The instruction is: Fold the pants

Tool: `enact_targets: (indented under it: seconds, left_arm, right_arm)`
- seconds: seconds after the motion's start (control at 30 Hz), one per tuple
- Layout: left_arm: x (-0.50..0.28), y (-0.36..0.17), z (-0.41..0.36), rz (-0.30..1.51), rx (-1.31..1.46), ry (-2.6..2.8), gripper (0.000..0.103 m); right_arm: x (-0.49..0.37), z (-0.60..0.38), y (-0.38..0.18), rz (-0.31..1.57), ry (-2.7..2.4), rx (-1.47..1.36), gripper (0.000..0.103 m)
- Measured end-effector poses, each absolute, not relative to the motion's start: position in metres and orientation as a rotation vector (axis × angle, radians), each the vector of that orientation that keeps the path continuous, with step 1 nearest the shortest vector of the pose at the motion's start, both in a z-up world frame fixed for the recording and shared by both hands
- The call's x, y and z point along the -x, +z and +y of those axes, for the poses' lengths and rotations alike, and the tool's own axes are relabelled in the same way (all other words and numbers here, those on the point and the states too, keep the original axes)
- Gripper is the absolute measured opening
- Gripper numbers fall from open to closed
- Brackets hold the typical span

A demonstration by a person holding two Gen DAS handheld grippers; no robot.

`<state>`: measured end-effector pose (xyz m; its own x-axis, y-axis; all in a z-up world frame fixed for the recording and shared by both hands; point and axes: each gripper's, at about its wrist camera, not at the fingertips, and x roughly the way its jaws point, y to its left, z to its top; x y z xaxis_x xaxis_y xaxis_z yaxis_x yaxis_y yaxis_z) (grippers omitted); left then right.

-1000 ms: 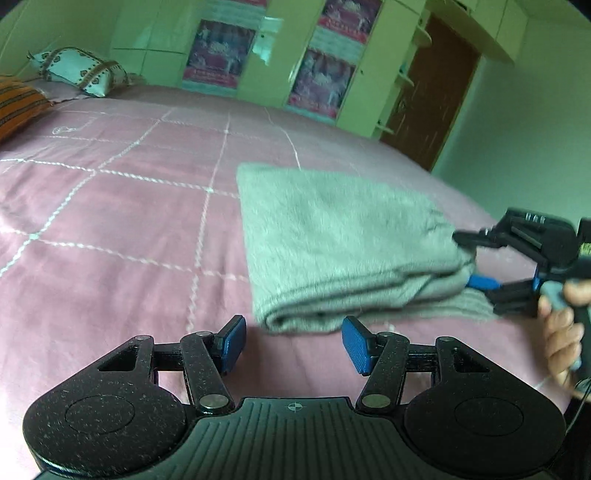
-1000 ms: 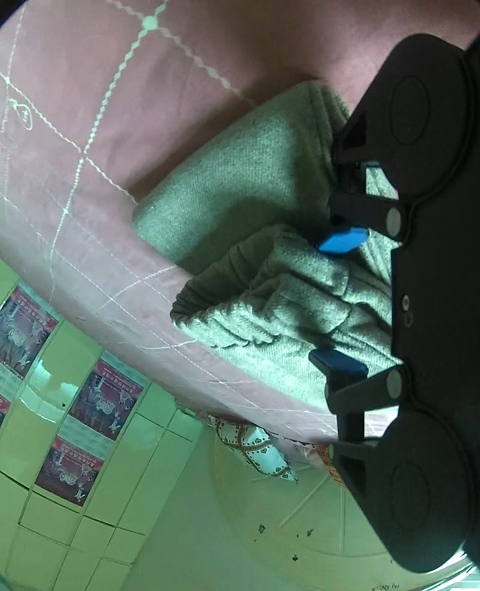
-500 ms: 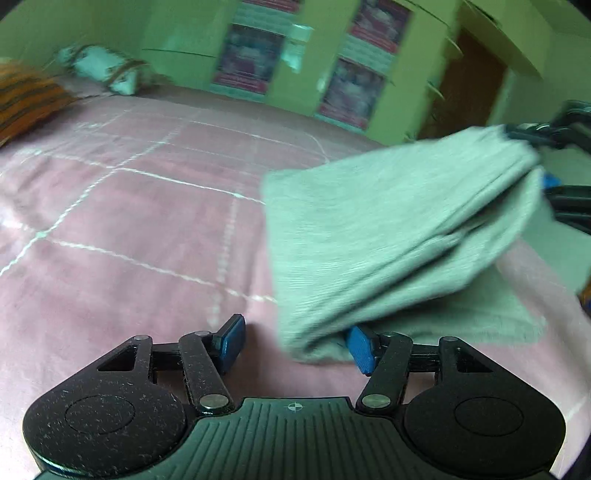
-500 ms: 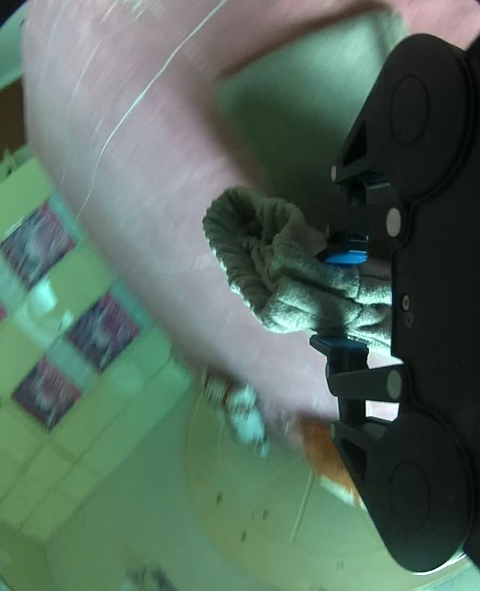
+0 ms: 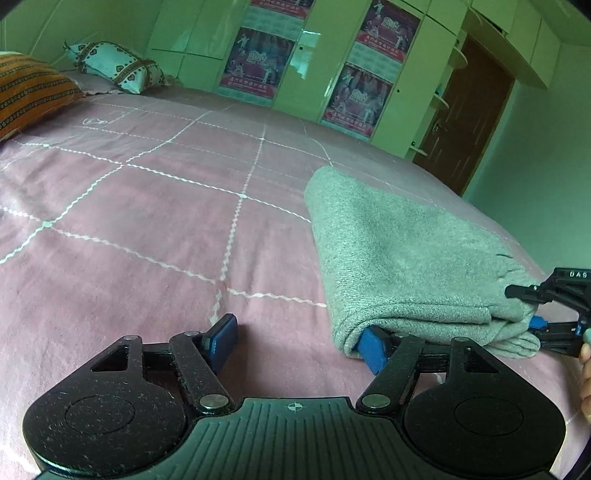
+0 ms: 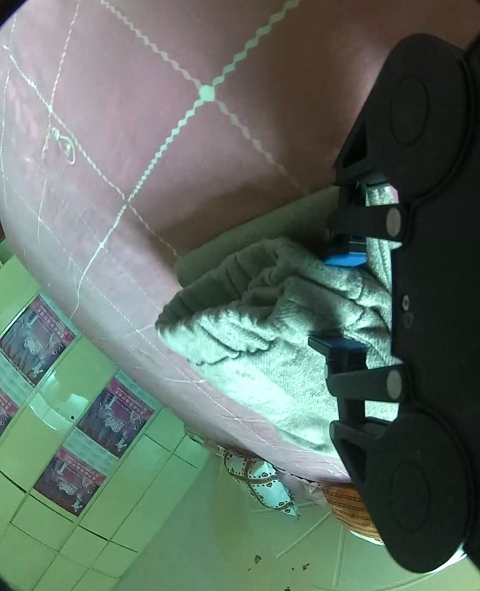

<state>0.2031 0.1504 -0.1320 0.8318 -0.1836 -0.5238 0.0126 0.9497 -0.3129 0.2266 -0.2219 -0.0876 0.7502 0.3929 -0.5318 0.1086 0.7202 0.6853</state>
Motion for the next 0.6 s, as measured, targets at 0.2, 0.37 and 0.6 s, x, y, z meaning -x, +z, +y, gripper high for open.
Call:
enact_targets:
  seconds: [0.2, 0.37, 0.6]
  left_arm:
    - [-0.202, -0.133, 0.148, 0.574, 0.303, -0.100, 0.071]
    - [-0.204, -0.131, 0.145, 0.583, 0.276, -0.104, 0.074]
    - [-0.206, -0.132, 0.146, 0.588, 0.271, -0.101, 0.074]
  right_arm:
    - [-0.216, -0.219, -0.057, 0.583, 0.257, -0.712, 0.028]
    - [-0.229, -0.240, -0.103, 0.703, 0.176, -0.803, 0.027]
    - [-0.228, -0.243, -0.095, 0.722, 0.220, -0.782, 0.034]
